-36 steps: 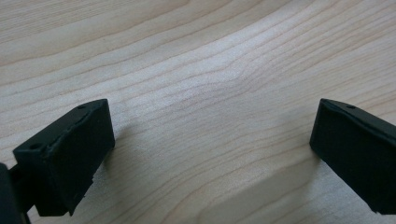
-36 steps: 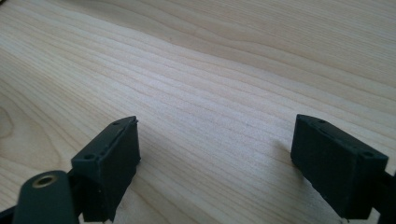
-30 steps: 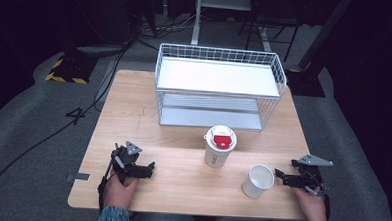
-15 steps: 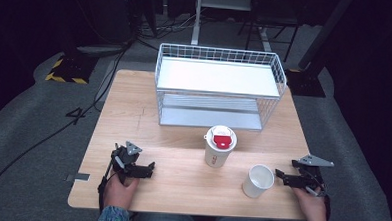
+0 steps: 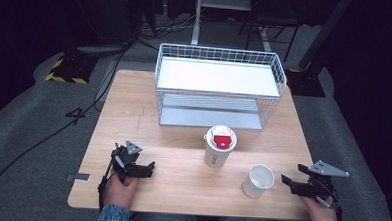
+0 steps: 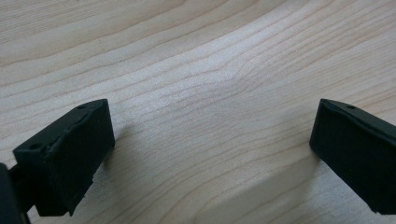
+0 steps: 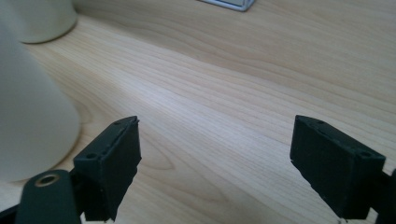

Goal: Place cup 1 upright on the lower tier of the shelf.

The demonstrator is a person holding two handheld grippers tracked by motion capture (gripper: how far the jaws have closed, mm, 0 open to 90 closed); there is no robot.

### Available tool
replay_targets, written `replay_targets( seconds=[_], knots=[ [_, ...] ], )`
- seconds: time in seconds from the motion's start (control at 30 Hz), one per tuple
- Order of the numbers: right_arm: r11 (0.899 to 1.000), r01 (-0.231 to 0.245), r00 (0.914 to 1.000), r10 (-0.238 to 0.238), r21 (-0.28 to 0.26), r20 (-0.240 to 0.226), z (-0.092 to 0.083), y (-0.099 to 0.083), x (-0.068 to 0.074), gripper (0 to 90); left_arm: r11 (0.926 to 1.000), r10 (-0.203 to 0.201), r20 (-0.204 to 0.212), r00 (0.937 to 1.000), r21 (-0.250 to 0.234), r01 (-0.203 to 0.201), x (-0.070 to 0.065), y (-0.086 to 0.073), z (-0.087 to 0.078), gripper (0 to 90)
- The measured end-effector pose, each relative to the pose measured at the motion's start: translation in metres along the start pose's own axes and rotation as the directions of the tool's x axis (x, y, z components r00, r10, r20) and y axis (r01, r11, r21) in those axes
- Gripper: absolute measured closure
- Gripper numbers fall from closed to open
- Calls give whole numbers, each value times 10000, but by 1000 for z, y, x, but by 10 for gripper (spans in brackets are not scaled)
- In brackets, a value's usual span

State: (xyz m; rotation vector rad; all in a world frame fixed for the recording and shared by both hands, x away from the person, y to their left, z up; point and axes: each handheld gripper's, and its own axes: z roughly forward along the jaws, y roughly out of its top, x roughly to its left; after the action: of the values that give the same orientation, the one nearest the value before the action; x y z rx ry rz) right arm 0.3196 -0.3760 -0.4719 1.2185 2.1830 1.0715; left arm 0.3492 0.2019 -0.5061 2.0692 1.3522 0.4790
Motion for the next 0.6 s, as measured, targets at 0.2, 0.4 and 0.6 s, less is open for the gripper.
replay_targets(
  seconds=[0.2, 0.4, 0.6],
  knots=[
    [9994, 300, 9991, -306, -198, -296, -16, -1, 18, 173, 10000, -27, -15, 10000, -6, 27, 0, 0, 0, 5],
    [9978, 518, 9968, -542, -414, -593, -29, 1, 32, 173, 10000, -42, -23, 10000, -9, 42, -1, -1, 0, 5],
    [9954, 838, 9924, -875, -464, -868, -35, 1, 47, 176, 10000, -44, -25, 10000, -2, 44, -1, -1, 0, 5]
  ],
)
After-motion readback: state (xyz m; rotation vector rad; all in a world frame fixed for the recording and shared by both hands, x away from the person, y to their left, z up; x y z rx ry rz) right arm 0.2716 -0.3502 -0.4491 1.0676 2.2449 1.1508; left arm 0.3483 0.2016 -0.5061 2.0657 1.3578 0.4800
